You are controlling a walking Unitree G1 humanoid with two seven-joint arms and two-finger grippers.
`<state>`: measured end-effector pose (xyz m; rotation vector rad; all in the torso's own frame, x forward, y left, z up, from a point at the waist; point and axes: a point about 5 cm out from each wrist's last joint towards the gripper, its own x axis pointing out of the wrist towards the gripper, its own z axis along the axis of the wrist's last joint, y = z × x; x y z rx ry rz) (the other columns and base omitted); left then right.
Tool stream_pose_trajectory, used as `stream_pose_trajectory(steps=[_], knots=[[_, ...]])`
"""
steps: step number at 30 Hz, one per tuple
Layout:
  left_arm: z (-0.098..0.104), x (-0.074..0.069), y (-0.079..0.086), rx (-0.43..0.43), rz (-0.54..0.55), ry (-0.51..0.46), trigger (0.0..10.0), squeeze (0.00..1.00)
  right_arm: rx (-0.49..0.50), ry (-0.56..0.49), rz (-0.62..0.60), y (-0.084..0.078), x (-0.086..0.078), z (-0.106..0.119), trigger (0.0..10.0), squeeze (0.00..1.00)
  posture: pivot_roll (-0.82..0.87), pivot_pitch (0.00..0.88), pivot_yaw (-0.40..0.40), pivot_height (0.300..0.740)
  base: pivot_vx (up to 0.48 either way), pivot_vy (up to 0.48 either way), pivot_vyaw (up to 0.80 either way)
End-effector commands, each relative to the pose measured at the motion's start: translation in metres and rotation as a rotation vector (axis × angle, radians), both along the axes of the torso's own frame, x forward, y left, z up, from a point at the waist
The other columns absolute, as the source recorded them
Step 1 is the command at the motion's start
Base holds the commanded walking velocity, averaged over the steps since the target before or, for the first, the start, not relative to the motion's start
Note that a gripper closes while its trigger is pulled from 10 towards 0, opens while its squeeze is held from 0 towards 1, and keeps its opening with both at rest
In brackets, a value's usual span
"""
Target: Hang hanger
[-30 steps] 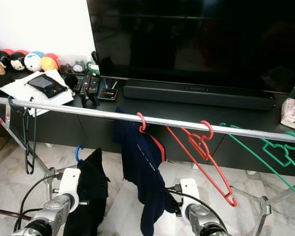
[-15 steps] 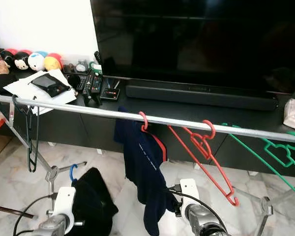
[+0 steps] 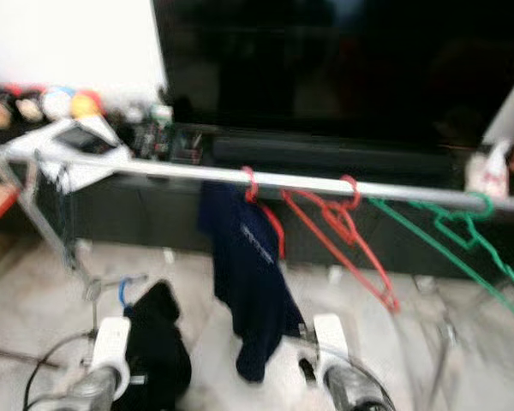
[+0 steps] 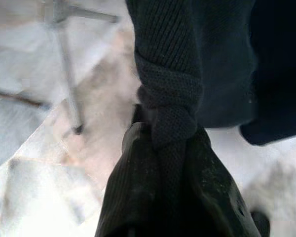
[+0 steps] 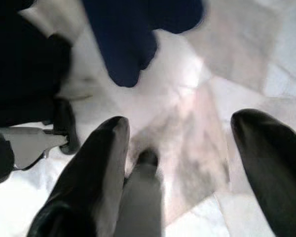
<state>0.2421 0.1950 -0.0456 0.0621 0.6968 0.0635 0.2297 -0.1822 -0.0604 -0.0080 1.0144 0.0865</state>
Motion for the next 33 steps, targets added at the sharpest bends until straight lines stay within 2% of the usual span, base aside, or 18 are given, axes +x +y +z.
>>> stream_pose_trajectory(steps=[1,33], knots=[[-0.0063,-0.0088,0.002,0.007,0.013,0.037,10.0,0.0,0.001,-0.015,-0.002,0.0002,0.0024,0.0016,10.0,0.0,-0.1,0.0,-0.019,0.74,-0.296,0.0,0.0],[-0.004,-0.0049,0.0014,0.001,0.02,0.028,10.0,0.0,-0.001,-0.029,-0.02,-0.0009,0.0061,0.004,10.0,0.0,-0.1,0.0,-0.021,0.74,-0.301,0.0,0.0]])
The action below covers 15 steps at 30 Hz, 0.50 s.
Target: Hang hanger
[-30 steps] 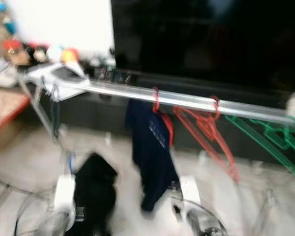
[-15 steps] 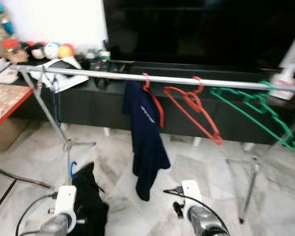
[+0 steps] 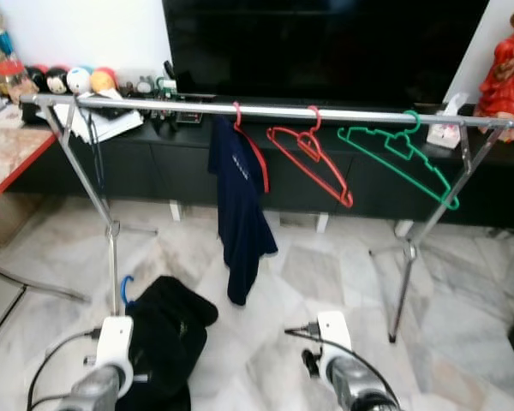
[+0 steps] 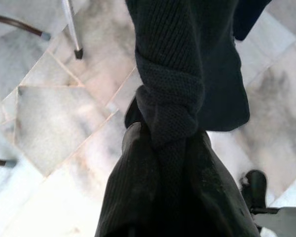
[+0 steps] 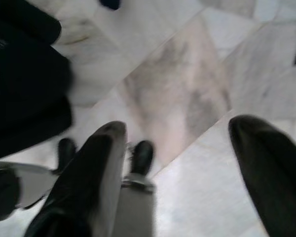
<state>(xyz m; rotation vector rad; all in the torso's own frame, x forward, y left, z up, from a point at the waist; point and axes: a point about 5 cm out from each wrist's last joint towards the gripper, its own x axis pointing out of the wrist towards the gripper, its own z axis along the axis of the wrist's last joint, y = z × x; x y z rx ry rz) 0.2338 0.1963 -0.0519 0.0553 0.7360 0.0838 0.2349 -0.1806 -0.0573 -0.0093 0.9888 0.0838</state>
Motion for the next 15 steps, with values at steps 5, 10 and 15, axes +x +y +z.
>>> stream_pose_trajectory(steps=[5,10,15], knots=[[0.0025,0.0037,0.0,0.0,-0.003,-0.01,10.0,0.0,0.0,-0.005,-0.02,-0.0025,0.0016,0.0013,10.0,0.0,-0.1,0.0,-0.019,0.74,-0.306,0.0,0.0],[0.0026,0.0039,0.0,0.0,-0.002,-0.009,10.0,0.0,0.0,-0.005,-0.02,-0.0029,0.0019,0.0015,10.0,0.0,-0.1,0.0,-0.02,0.74,-0.31,0.0,0.0],[0.0026,0.0041,-0.0001,-0.001,-0.002,-0.009,10.0,0.0,-0.001,-0.005,-0.021,-0.0031,0.0021,0.0017,10.0,0.0,-0.1,0.0,-0.021,0.74,-0.312,0.0,0.0]])
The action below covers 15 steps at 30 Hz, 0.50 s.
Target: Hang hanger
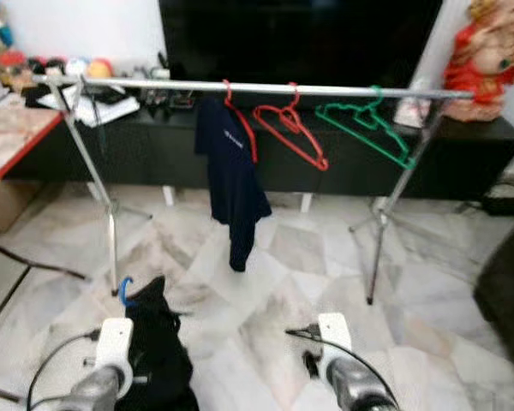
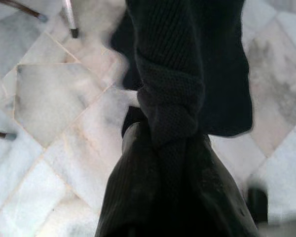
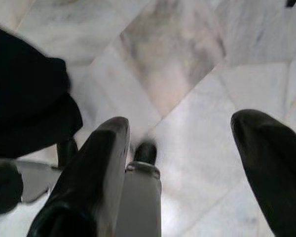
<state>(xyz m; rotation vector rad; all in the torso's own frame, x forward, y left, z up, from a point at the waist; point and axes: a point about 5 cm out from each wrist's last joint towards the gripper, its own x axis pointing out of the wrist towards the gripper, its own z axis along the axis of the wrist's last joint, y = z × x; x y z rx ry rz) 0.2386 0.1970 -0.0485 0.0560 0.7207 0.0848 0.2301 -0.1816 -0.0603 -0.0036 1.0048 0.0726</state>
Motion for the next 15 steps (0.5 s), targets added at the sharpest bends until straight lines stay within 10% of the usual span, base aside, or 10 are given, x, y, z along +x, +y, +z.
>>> stream_pose_trajectory(steps=[1,15], knots=[[-0.0008,-0.0008,-0.0008,-0.002,-0.002,0.007,10.0,0.0,0.0,-0.021,-0.009,-0.0022,0.0069,0.0047,10.0,0.0,-0.1,0.0,-0.021,0.74,-0.315,0.0,0.0],[-0.0007,-0.0006,-0.0004,0.002,-0.003,0.008,10.0,0.0,0.0,-0.022,-0.01,-0.002,0.0071,0.0048,10.0,0.0,-0.1,0.0,-0.02,0.74,-0.312,0.0,0.0]])
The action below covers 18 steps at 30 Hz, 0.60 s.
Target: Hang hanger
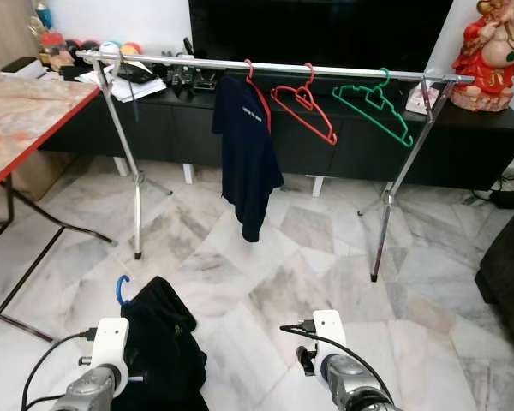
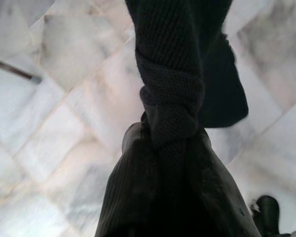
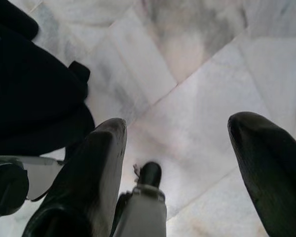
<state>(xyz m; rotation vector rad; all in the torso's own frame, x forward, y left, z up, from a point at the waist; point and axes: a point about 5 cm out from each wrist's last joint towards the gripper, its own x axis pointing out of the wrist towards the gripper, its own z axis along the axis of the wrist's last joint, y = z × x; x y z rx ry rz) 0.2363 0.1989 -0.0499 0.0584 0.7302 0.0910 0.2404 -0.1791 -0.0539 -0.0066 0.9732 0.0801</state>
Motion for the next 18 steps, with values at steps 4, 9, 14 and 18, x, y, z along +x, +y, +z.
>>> stream_pose_trajectory(steps=[4,9,14,18], knots=[[0.0009,0.0019,-0.0024,-0.003,-0.008,-0.005,10.0,0.0,-0.001,0.01,-0.018,-0.0044,-0.0032,-0.0016,10.0,0.0,-0.1,0.0,-0.02,0.74,-0.207,0.0,0.0],[0.0009,0.0019,-0.0021,0.005,-0.011,-0.002,10.0,0.0,-0.001,0.01,-0.018,-0.0044,-0.0032,-0.0016,10.0,0.0,-0.1,0.0,-0.02,0.74,0.0,0.0,0.0],[0.0006,0.0013,-0.0017,0.004,-0.008,-0.001,10.0,0.0,0.0,0.012,-0.017,-0.0041,-0.0036,-0.0019,10.0,0.0,-0.1,0.0,-0.019,0.74,0.0,0.0,0.0],[0.0001,0.0008,-0.0016,0.0,0.0,0.002,10.0,0.0,0.001,0.013,-0.017,-0.0041,-0.0038,-0.0021,10.0,0.0,-0.1,0.0,-0.02,0.74,0.0,0.0,0.0]])
